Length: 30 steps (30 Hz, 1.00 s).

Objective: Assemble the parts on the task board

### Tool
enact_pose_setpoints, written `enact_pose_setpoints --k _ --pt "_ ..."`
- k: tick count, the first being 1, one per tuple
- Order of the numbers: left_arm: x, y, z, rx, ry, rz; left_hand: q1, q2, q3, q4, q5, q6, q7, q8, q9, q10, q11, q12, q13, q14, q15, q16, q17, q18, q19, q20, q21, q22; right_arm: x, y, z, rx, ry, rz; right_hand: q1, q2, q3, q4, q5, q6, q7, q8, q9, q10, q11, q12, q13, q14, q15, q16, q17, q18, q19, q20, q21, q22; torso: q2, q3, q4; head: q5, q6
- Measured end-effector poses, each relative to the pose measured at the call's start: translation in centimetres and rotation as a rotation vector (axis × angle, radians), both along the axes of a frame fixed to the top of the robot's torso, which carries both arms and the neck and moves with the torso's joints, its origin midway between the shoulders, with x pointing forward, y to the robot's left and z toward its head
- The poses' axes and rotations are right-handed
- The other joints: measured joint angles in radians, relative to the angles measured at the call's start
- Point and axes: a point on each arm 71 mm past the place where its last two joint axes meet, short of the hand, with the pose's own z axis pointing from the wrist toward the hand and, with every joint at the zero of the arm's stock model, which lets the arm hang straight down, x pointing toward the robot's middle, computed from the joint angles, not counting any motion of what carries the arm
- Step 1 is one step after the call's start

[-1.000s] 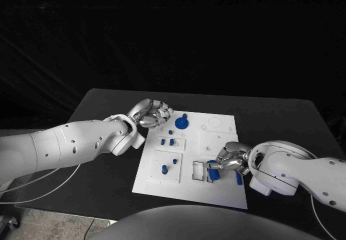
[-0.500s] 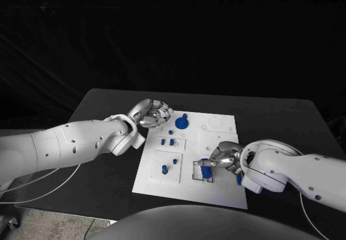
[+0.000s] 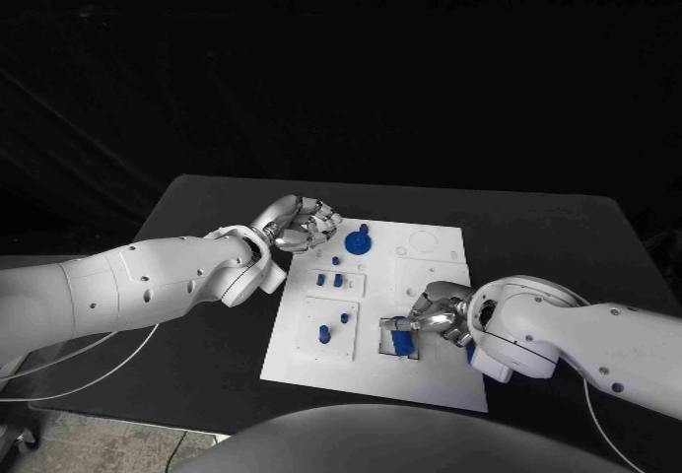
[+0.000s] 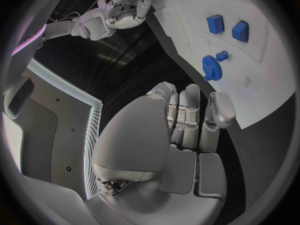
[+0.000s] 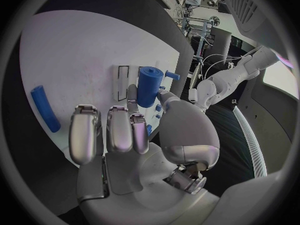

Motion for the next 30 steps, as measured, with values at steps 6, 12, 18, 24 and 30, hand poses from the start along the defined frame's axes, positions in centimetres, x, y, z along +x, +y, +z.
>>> enact_pose_setpoints --k 6,12,18,24,30 --pt "0.0 0.01 -0.01 0.0 0.001 0.0 0.0 0.0 0.0 0.0 0.0 0.0 0.0 0.0 0.0 0.0 0.0 0.0 0.0 0.0 0.0 0.0 0.0 0.0 0.0 0.0 0.0 0.0 -0.06 0.06 -0.08 -0.005 0.008 0.007 -0.033 0.002 0.029 -0.035 -0.097 0.0 0.0 -0.014 -0.002 0.0 0.0 0.0 0.0 0.0 0.0 -0.001 -0.006 0.0 0.0 0.0 -0.005 0.0 0.0 0.0 0.0 0.001 0.0" --pt "0.01 -0.02 -0.02 0.0 0.002 -0.002 0.0 0.0 0.0 0.0 0.0 0.0 0.0 0.002 -0.001 0.0 0.0 0.0 0.0 0.0 0.0 0.0 0.0 0.0 0.0 0.0 0.0 0.0 -0.11 0.04 -0.15 -0.01 0.013 0.01 -0.068 0.012 -0.009 0.002 -0.186 0.002 -0.002 -0.02 -0.004 0.0 0.0 0.0 0.0 0.0 0.0 -0.004 -0.011 0.0 0.0 0.0 -0.008 0.0 0.0 0.0001 0.0 0.001 0.0" --pt "0.01 -0.04 -0.03 0.0 0.003 -0.003 0.0 0.0 0.0 0.0 0.0 0.0 0.0 0.004 -0.002 0.0 0.0 0.0 -0.001 0.0 0.0 0.0 -0.002 0.0 0.0 0.0 0.0 0.0 -0.14 0.01 -0.2 -0.014 0.016 0.012 -0.093 0.015 -0.041 0.035 -0.254 0.0 0.0 -0.026 -0.004 0.0 0.0 0.0 0.0 0.0 0.0 -0.004 -0.014 0.0 0.0 0.0 -0.008 0.0 0.0 0.0001 -0.0001 0.002 0.0" --pt "0.01 -0.03 -0.06 0.0 0.005 -0.004 0.0 0.0 0.0 0.0 0.0 0.0 0.0 0.004 -0.002 0.0 0.0 0.0 -0.001 0.0 0.0 0.0 -0.002 0.0 0.0 0.0 0.0 0.0 -0.13 -0.05 -0.21 -0.016 0.017 0.011 -0.107 0.019 -0.059 0.053 -0.274 0.0 0.0 -0.03 -0.004 0.0 0.0 0.0 0.0 0.0 0.0 -0.004 -0.016 0.0 0.0 0.0 -0.012 0.0 0.0 0.0001 0.0 0.002 0.0" --pt "0.0 -0.04 -0.09 0.0 0.006 -0.004 0.0 0.0 0.0 0.0 0.0 0.0 0.0 0.004 -0.002 0.0 0.0 0.0 -0.001 0.0 0.0 0.0 -0.002 0.0 0.0 0.0 0.0 0.0 -0.11 -0.33 -0.24 -0.017 0.016 0.004 -0.118 0.029 -0.078 0.072 -0.278 0.0 0.0 -0.034 -0.004 0.0 0.0 0.0 0.0 0.0 0.0 -0.004 -0.016 0.0 0.0 0.0 -0.012 0.0 0.0 0.0 0.0 0.004 0.0"
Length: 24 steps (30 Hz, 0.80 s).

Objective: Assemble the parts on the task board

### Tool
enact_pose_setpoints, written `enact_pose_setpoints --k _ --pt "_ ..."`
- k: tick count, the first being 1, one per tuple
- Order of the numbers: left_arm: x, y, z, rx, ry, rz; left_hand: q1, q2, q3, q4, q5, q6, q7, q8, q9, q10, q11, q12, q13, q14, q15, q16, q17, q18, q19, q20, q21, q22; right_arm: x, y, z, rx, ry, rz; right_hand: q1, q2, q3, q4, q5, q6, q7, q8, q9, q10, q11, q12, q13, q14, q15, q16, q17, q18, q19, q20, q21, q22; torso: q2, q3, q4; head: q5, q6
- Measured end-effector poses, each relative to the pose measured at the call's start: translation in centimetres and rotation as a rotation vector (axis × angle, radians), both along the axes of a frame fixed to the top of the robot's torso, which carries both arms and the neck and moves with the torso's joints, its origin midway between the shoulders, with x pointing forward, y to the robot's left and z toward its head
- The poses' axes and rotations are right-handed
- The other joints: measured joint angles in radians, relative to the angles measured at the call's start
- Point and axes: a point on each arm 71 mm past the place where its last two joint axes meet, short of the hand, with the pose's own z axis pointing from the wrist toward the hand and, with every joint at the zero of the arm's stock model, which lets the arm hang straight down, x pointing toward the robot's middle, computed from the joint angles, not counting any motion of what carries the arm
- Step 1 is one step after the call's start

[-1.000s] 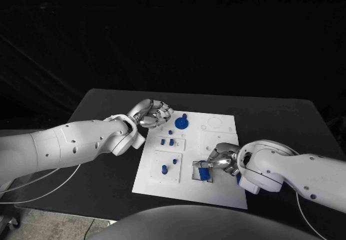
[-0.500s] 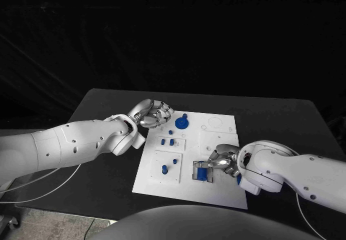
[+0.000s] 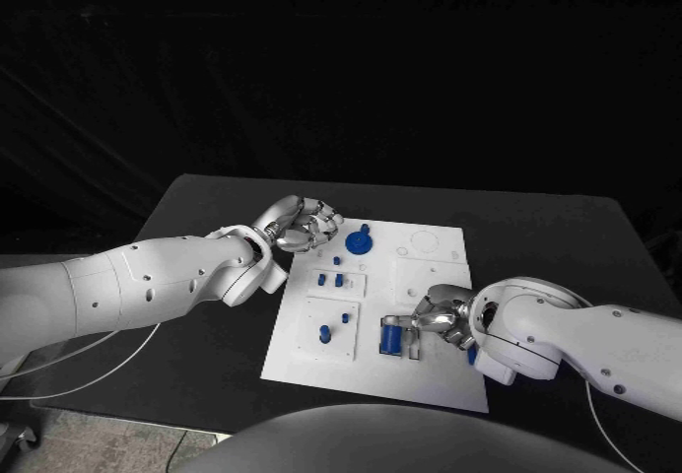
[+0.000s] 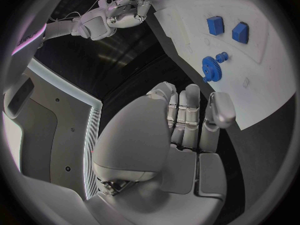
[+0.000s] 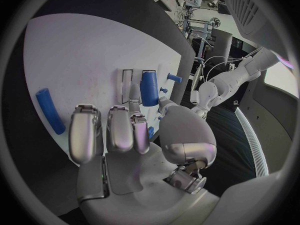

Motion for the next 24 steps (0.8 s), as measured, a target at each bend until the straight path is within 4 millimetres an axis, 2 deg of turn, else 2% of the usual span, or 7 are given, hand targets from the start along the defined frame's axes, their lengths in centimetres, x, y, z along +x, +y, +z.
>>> enact_pose_setpoints --k 6,10,13,18,20,22,24 --pt "0.0 0.0 0.0 0.0 0.001 0.0 0.0 0.0 0.0 0.0 0.0 0.0 0.0 0.0 0.0 0.0 0.0 0.0 0.0 0.0 0.0 0.0 0.0 0.0 0.0 0.0 0.0 0.0 0.0 -0.6 0.1 0.006 -0.008 -0.015 -0.011 -0.001 -0.017 0.008 0.0 0.004 0.004 0.0 0.005 0.0 0.0 0.0 0.0 0.0 0.0 0.0 0.007 0.0 0.0 0.0 0.0 0.0 0.0 0.0001 0.0 0.002 0.0" --pt "0.0 0.0 0.0 0.0 0.002 0.0 0.0 0.0 0.0 0.0 0.0 -0.004 0.004 0.0 0.0 0.002 0.002 0.004 0.0 0.0 0.0 0.0 0.0 0.0 0.0 0.0 0.0 0.0 -0.1 -1.0 0.3 0.018 -0.02 -0.025 -0.011 -0.001 -0.028 0.002 0.001 0.008 -0.001 0.017 0.017 0.0 0.0 0.0 0.0 0.0 0.0 0.0 0.015 0.0 0.0 0.0 0.0 0.0 0.0 0.0002 -0.0002 0.003 0.0" --pt "0.0 0.0 0.0 0.0 0.002 0.0 0.0 0.0 0.0 0.0 0.0 -0.004 0.004 0.0 -0.001 0.004 0.004 0.004 0.0 0.0 0.0 0.0 -0.001 0.0 0.0 0.0 0.0 0.0 -0.1 -1.2 0.5 0.03 -0.032 -0.031 0.002 0.011 -0.033 -0.003 0.028 0.009 -0.001 0.027 0.029 0.0 0.0 0.0 0.0 0.0 0.0 0.006 0.021 0.0 0.0 0.0 0.002 0.0 0.0 0.0002 -0.0002 0.002 0.0" --pt "0.0 0.1 -0.1 0.001 0.003 0.0 0.0 0.0 0.0 0.0 0.0 -0.004 0.004 0.0 -0.001 0.004 0.004 0.004 0.0 0.0 0.0 0.0 -0.001 0.0 0.0 0.0 0.0 0.0 -0.1 -1.5 1.0 0.078 -0.066 -0.033 0.117 0.0 -0.033 -0.065 0.121 -0.032 0.003 0.04 0.053 0.0 0.0 0.0 0.0 0.0 0.0 0.029 0.054 0.0 0.0 0.0 0.03 0.001 0.0 0.0003 -0.0002 0.005 0.0" --pt "-0.1 0.1 -0.1 0.001 0.003 0.001 0.0 0.0 0.0 0.0 0.0 -0.004 0.004 0.0 -0.001 0.004 0.004 0.004 0.0 0.0 0.0 0.0 -0.001 0.0 0.0 0.0 0.0 0.0 -0.1 -1.5 1.2 0.11 -0.091 -0.029 0.15 -0.004 -0.032 -0.085 0.139 -0.055 0.008 0.04 0.057 0.0 0.0 0.0 0.0 0.0 0.0 0.032 0.06 0.0 0.0 0.0 0.033 0.001 0.0 0.0003 -0.0002 0.005 0.0" --pt "-0.1 0.2 -0.1 0.001 0.003 0.001 0.0 0.0 0.0 0.0 0.0 -0.004 0.004 0.0 -0.001 0.004 0.004 0.004 0.0 0.0 0.0 0.0 -0.001 0.0 0.0 0.0 0.0 0.0 -0.1 -1.4 1.5 0.141 -0.119 -0.021 0.192 -0.011 -0.029 -0.112 0.151 -0.092 0.015 0.039 0.06 0.0 0.011 0.0 0.0 0.004 0.004 0.035 0.066 0.0 0.0 0.0 0.038 0.001 0.0 0.0003 -0.0002 0.005 0.0" --pt "-0.1 0.2 -0.1 0.001 0.003 0.002 0.0 0.0 0.0 0.0 0.0 -0.004 0.004 0.0 -0.001 0.004 0.004 0.004 0.0 0.0 0.0 0.0 -0.001 0.0 0.0 0.0 0.0 0.0 -0.2 -1.3 1.9 0.179 -0.161 -0.003 0.239 -0.019 -0.026 -0.141 0.162 -0.162 0.032 0.022 0.058 0.0 0.023 0.0 0.001 0.004 0.012 0.035 0.067 0.0 0.001 0.001 0.039 0.001 0.0 0.0003 -0.0003 0.005 0.0"
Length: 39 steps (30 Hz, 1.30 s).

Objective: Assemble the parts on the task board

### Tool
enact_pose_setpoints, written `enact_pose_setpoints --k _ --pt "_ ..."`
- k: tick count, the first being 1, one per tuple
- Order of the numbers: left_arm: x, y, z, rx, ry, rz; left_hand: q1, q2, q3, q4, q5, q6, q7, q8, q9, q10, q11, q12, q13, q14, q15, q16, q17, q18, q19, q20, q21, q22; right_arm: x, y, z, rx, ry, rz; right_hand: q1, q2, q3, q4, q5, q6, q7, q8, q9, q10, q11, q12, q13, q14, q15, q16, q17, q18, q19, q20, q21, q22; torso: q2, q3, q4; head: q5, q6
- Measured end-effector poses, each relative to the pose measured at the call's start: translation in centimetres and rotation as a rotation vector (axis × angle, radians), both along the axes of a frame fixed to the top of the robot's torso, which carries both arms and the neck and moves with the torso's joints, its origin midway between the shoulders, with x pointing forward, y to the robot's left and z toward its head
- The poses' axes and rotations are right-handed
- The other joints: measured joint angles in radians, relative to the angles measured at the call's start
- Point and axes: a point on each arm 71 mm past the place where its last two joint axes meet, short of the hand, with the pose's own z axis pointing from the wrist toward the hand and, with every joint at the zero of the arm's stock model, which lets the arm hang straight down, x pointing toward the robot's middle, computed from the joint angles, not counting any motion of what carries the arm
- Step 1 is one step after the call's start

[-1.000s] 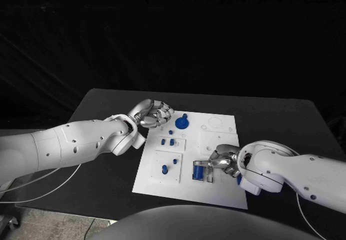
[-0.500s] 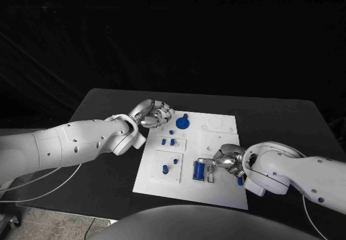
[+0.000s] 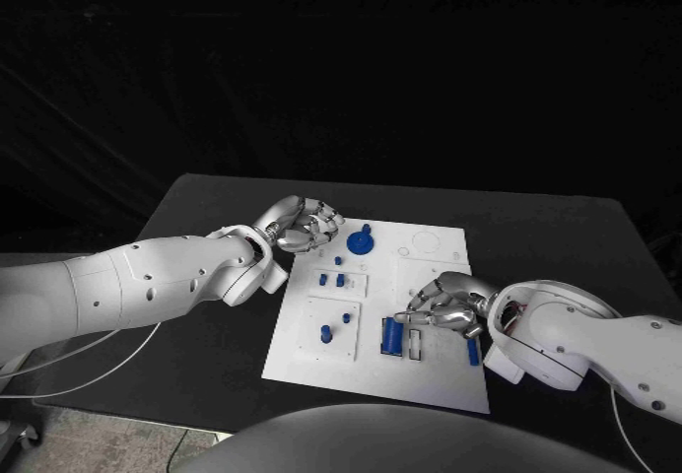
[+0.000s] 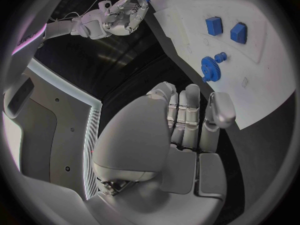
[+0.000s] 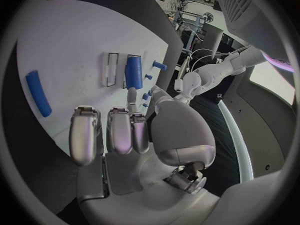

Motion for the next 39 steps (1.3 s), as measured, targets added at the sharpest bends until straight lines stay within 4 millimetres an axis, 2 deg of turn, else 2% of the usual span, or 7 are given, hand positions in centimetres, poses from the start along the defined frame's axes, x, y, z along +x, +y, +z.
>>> enact_pose_setpoints --k 3,6,12,23,26,34,39 --pt "0.0 0.0 0.0 0.0 0.0 0.0 0.0 0.0 0.0 0.0 0.0 0.0 0.0 0.0 0.0 0.0 0.0 0.0 0.0 0.0 0.0 0.0 0.0 0.0 0.0 0.0 0.0 0.0 -0.4 0.3 0.5 0.037 -0.082 0.04 0.062 -0.006 0.002 -0.033 0.007 -0.138 0.026 -0.031 -0.006 0.002 0.004 0.0 0.0 0.0 0.006 0.0 -0.001 0.0 0.001 0.008 -0.009 0.0 0.0 0.0 0.0 0.0 0.0" --pt "0.0 0.0 0.0 0.0 0.0 0.0 0.0 0.0 0.0 0.0 0.0 0.0 0.0 0.0 0.0 0.0 0.0 0.0 0.0 0.0 0.0 0.0 0.0 0.0 0.0 0.0 0.0 0.0 -0.9 0.6 0.8 0.044 -0.168 0.089 0.115 -0.013 -0.006 -0.051 0.007 -0.302 0.039 -0.028 0.016 0.0 0.013 -0.027 0.0 0.0 0.017 0.0 -0.003 0.0 0.001 0.015 -0.05 0.0 0.0 0.0 0.0 0.0 0.0" --pt "0.0 0.0 -0.1 0.0 0.0 0.0 0.003 0.003 0.0 0.0 0.0 0.0 0.0 0.0 0.0 0.0 0.0 0.0 -0.001 0.0 0.0 0.0 0.0 0.0 0.0 0.0 0.0 0.0 -2.0 1.0 0.3 -0.003 -0.358 0.178 0.159 -0.031 -0.038 -0.032 -0.011 -0.497 0.056 0.09 0.1 0.0 0.031 -0.053 0.0 0.0 0.031 0.0 -0.014 0.0 -0.001 0.032 -0.092 0.0 0.0 -0.0001 -0.0004 -0.002 0.0" --pt "-0.1 0.4 -0.2 0.002 0.003 0.004 0.004 0.004 0.0 0.0 0.0 0.0 0.0 0.0 0.0 0.0 0.0 0.0 -0.001 0.0 0.0 0.0 0.0 0.0 0.0 0.0 0.0 0.0 -3.4 1.8 -1.0 -0.107 -0.563 0.266 0.19 -0.099 -0.086 0.119 -0.097 -0.543 0.058 0.306 0.148 -0.002 0.04 -0.053 0.0 0.0 0.038 -0.01 -0.026 0.0 -0.001 0.039 -0.113 0.0 0.0 0.0002 0.0001 0.0 0.0" --pt "-0.1 0.4 -0.2 0.002 0.004 0.004 0.007 0.001 0.0 0.0 0.0 0.0 0.0 0.0 0.0 0.0 0.0 0.0 -0.001 0.0 0.0 0.0 0.0 0.0 0.0 0.0 0.0 0.0 -3.6 2.0 -1.2 -0.125 -0.584 0.273 0.191 -0.099 -0.093 0.143 -0.112 -0.545 0.057 0.359 0.159 -0.002 0.04 -0.052 0.0 0.0 0.038 -0.01 -0.026 0.0 -0.001 0.039 -0.113 0.0 0.0 0.0001 -0.0001 0.0 0.0" --pt "-0.2 0.3 -0.2 0.001 0.007 0.001 0.008 0.0 0.0 0.0 0.0 0.0 0.0 0.0 -0.001 0.0 0.0 0.0 -0.001 0.0 0.0 0.0 0.0 0.0 0.0 0.0 0.0 0.0 -4.0 2.5 -1.6 -0.153 -0.609 0.282 0.166 -0.124 -0.103 0.152 -0.135 -0.553 0.048 0.439 0.17 -0.002 0.04 -0.042 0.0 0.0 0.038 -0.01 -0.021 0.0 -0.001 0.039 -0.117 0.0 0.0 0.0 0.0002 -0.001 0.0" --pt "-0.2 0.3 -0.2 0.001 0.008 0.0 0.008 0.0 0.0 0.0 0.0 0.0 0.0 0.0 -0.001 0.0 0.0 0.0 -0.001 0.0 0.0 0.0 0.0 0.0 0.0 0.0 0.0 0.0 -4.2 2.6 -1.8 -0.171 -0.609 0.283 0.148 -0.131 -0.104 0.153 -0.144 -0.559 0.042 0.461 0.17 -0.002 0.04 -0.028 0.0 0.0 0.038 -0.01 -0.019 0.0 -0.001 0.039 -0.117 0.0 0.0 -0.0006 0.0007 -0.001 0.0"
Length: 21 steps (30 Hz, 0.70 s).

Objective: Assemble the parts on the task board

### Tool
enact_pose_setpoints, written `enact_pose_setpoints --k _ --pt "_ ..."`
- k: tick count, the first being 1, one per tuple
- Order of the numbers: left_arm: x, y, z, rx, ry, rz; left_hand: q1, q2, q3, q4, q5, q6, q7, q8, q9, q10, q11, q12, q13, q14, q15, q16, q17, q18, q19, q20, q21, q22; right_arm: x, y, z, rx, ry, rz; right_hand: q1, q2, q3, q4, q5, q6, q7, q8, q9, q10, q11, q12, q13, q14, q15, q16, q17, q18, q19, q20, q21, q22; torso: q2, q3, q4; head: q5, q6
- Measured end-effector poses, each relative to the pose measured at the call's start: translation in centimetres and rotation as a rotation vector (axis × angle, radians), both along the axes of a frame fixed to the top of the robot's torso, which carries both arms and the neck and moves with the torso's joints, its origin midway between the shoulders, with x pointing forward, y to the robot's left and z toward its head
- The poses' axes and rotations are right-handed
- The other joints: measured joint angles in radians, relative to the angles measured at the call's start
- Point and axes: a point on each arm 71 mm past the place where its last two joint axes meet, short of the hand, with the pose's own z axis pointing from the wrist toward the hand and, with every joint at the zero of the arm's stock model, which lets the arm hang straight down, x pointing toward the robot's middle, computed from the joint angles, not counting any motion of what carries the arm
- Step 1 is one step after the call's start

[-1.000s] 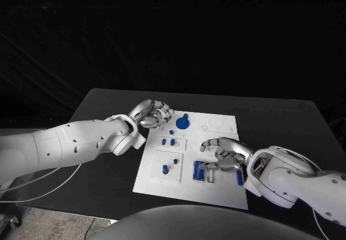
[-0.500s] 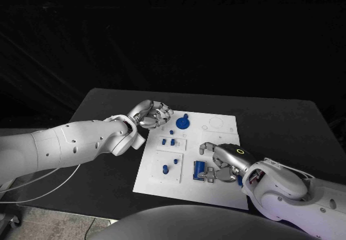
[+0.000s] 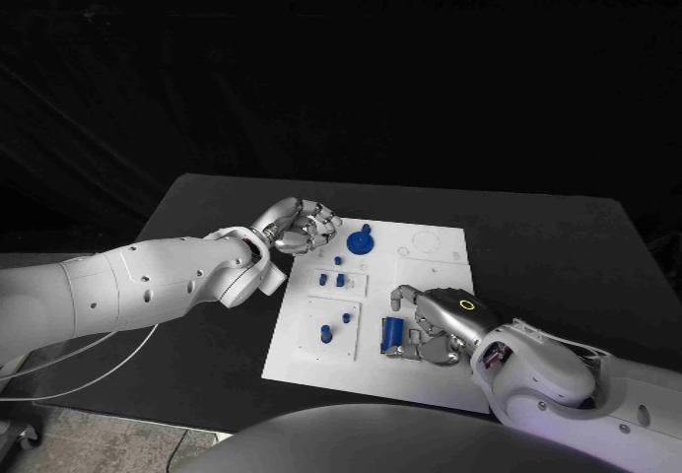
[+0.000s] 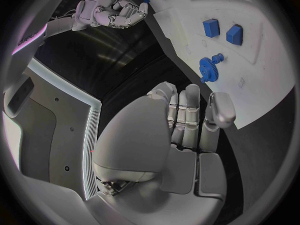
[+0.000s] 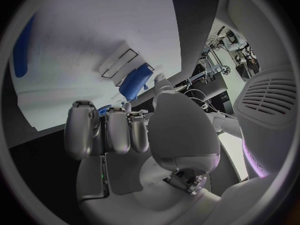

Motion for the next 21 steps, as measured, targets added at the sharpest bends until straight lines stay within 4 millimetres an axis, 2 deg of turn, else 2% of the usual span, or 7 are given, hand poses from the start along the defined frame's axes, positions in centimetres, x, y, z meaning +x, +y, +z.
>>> enact_pose_setpoints --k 3,6,11,15,17,21 --pt "0.0 0.0 -0.01 0.0 0.001 -0.001 0.0 0.0 0.0 0.0 0.0 0.0 0.0 0.0 0.0 0.0 0.0 0.0 0.0 0.0 0.0 0.0 0.0 0.0 0.0 0.0 0.0 0.0 -0.1 0.02 -0.18 -0.01 0.002 -0.002 -0.006 -0.006 -0.005 0.0 -0.003 -0.003 0.003 0.014 0.0 0.0 0.0 0.001 0.0 0.0 0.0 0.0 -0.002 0.0 0.0 0.0 -0.006 0.0 0.0 0.0 0.0 0.0 0.0" --pt "-0.01 -0.01 -0.02 0.0 0.002 -0.002 0.0 0.0 0.0 0.0 0.0 0.0 0.0 0.0 0.0 0.0 0.0 0.0 0.0 0.0 0.0 0.0 0.0 0.0 0.0 0.0 0.0 0.0 -0.18 0.04 -0.31 -0.02 0.004 -0.002 -0.013 -0.013 -0.006 0.0 -0.009 -0.007 0.0 0.028 0.001 0.0 0.0 0.001 0.0 0.0 0.0 0.0 -0.002 0.0 0.0 0.0 -0.006 0.0 0.0 0.0001 -0.0002 0.001 0.0" --pt "-0.01 -0.05 -0.04 -0.001 0.003 -0.004 0.0 0.0 0.0 0.0 0.0 0.0 0.0 0.0 0.0 0.0 0.0 0.0 -0.001 0.0 0.0 0.0 -0.001 0.0 -0.004 0.004 -0.004 0.0 -0.28 0.09 -0.42 -0.031 0.008 -0.002 -0.026 -0.01 -0.009 0.002 -0.015 -0.01 0.003 0.05 0.001 0.0 0.0 0.001 0.0 0.0 0.0 0.0 0.0 0.0 0.0 0.0 -0.006 0.0 0.0 0.0001 -0.0004 0.001 0.0" --pt "-0.02 -0.07 -0.06 -0.001 0.005 -0.005 0.0 0.0 0.0 0.0 0.0 0.0 0.0 0.0 0.0 0.0 0.0 0.0 -0.001 0.0 0.0 0.0 -0.001 0.0 -0.004 0.004 -0.004 0.0 -0.31 0.08 -0.51 -0.041 0.011 -0.001 -0.029 -0.007 -0.005 -0.001 0.042 -0.013 -0.001 0.079 -0.002 0.0 0.0 0.001 0.0 0.0 0.0 0.0 -0.001 0.0 0.0 0.0 -0.011 0.0 0.0 0.0002 -0.0004 0.001 0.0" --pt "-0.03 -0.08 -0.07 -0.001 0.006 -0.006 0.0 0.0 0.0 0.0 0.0 0.0 0.0 0.0 0.0 0.0 0.0 0.0 -0.001 0.0 0.0 0.0 -0.001 0.0 -0.004 0.004 -0.004 0.0 -0.32 0.08 -0.55 -0.045 0.013 -0.001 -0.019 0.002 -0.004 -0.002 0.066 -0.018 -0.003 0.089 -0.007 0.0 0.0 0.001 0.0 0.0 0.0 0.0 -0.002 0.0 0.0 0.0 -0.011 0.0 0.0 0.0004 -0.0004 0.0 0.0" --pt "-0.03 -0.09 -0.09 -0.002 0.007 -0.007 0.0 0.0 0.0 0.0 0.0 0.0 0.0 0.0 0.0 0.0 0.0 0.0 -0.001 0.0 0.0 0.0 -0.001 0.0 -0.004 0.004 -0.004 0.0 -0.31 0.1 -0.65 -0.052 0.016 0.001 -0.006 0.015 0.002 -0.008 0.181 -0.02 -0.001 0.12 -0.027 0.0 0.0 0.004 0.0 0.0 0.0 0.0 0.001 0.0 0.0 0.0 -0.011 0.0 0.0 0.0004 -0.0004 -0.001 0.0"
